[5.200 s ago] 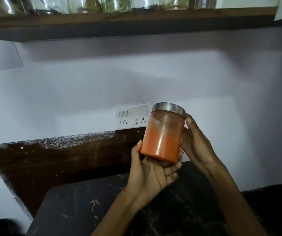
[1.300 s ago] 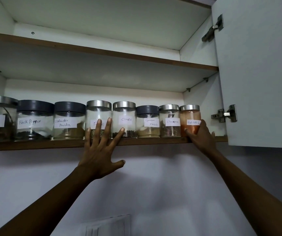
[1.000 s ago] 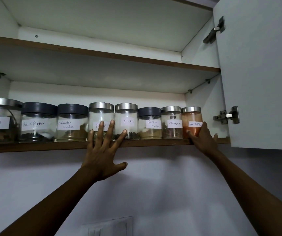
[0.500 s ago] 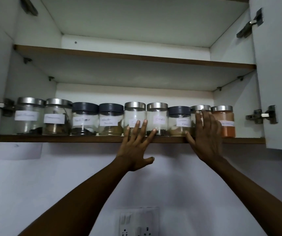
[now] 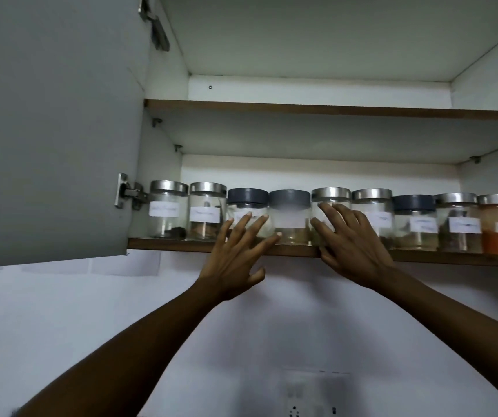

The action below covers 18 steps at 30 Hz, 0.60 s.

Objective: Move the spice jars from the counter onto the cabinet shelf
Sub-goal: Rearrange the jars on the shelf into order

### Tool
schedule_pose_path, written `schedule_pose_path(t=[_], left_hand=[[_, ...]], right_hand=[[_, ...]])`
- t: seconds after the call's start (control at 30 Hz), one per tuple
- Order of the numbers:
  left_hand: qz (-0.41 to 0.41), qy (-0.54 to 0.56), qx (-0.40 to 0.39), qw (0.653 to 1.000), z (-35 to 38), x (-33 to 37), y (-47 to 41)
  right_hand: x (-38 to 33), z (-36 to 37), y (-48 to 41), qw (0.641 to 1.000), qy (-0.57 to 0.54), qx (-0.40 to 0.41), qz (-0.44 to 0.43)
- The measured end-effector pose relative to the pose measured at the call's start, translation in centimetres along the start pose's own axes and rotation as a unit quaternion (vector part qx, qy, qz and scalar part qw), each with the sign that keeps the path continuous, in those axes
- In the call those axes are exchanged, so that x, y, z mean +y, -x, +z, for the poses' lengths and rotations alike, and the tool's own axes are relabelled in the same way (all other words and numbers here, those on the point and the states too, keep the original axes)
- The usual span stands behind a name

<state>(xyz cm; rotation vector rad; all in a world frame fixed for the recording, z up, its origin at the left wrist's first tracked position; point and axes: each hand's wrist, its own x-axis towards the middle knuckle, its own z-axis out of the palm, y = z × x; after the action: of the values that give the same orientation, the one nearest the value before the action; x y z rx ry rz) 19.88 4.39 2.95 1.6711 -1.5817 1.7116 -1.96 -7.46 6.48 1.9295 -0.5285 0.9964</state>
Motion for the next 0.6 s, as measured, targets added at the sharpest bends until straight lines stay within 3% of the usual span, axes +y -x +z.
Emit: schedule_pose_path(t=[0.2, 0.43, 0.6], left_hand=[[-0.059, 0.011, -0.012, 0.998, -1.1, -6.4, 2.5], [-0.159, 0.143, 0.018, 0.977, -3.4, -11.9, 3.0], [-0.183, 0.168, -0.038, 0.968, -5.5, -14.0, 1.1]], right_hand=[[-5.1, -0.8, -4.0, 1.0, -0.012, -0.014, -0.004], [-11.1, -1.3, -9.2, 0.997, -0.041, 0.053, -0.035], [-13.6, -2.2, -12.3, 0.997, -0.055, 0.047, -0.03]])
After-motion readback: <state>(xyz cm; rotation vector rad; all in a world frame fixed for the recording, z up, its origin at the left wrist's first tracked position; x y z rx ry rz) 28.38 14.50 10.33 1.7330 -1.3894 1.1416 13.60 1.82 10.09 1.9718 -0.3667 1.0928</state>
